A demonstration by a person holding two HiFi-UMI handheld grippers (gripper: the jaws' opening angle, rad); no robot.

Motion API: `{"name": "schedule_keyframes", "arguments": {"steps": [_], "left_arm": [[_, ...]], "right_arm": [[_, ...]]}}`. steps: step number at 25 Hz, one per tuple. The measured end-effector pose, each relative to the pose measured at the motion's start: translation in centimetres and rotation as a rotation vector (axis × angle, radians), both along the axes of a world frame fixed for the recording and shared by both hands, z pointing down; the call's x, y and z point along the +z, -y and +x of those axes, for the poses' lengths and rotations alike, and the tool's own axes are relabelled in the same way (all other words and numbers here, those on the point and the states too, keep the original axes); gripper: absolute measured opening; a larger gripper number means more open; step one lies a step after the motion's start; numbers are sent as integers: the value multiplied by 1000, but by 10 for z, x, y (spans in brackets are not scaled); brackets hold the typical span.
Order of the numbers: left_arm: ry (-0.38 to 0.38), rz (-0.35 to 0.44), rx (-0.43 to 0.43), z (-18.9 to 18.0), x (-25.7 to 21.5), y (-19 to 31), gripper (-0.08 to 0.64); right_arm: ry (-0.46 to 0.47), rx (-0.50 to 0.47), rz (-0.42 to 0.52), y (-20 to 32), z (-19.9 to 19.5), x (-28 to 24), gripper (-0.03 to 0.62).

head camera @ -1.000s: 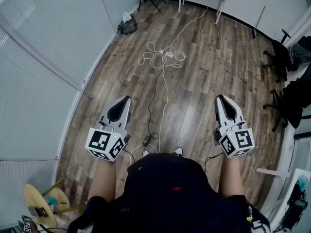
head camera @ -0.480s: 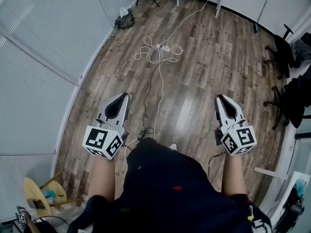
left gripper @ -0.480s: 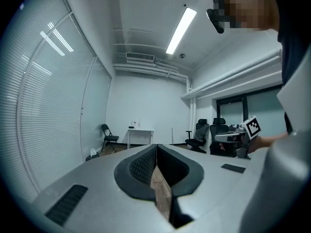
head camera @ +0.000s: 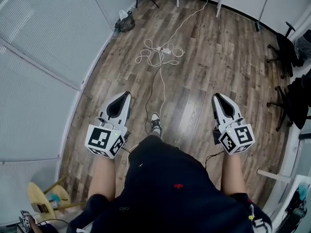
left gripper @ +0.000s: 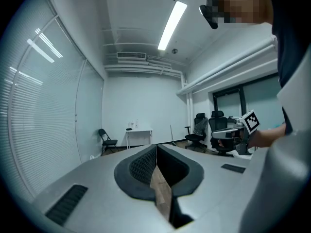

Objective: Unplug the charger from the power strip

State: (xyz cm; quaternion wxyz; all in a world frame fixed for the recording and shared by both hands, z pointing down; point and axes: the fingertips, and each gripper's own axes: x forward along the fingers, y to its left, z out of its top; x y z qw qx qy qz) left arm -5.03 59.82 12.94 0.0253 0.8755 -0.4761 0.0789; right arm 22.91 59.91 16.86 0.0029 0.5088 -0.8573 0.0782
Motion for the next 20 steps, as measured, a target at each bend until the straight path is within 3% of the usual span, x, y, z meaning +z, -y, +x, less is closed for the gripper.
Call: {"name": "schedule_keyframes", "arguments": {"steps": [9,20], "left_arm": [[-45,-39,28,-12,23,111,23],[-63,-114,5,-101,48,297,23]], "right_arm": [[-29,14,-32,104,-16,10,41],[-71,-44,-98,299,-116,20,41]]}}
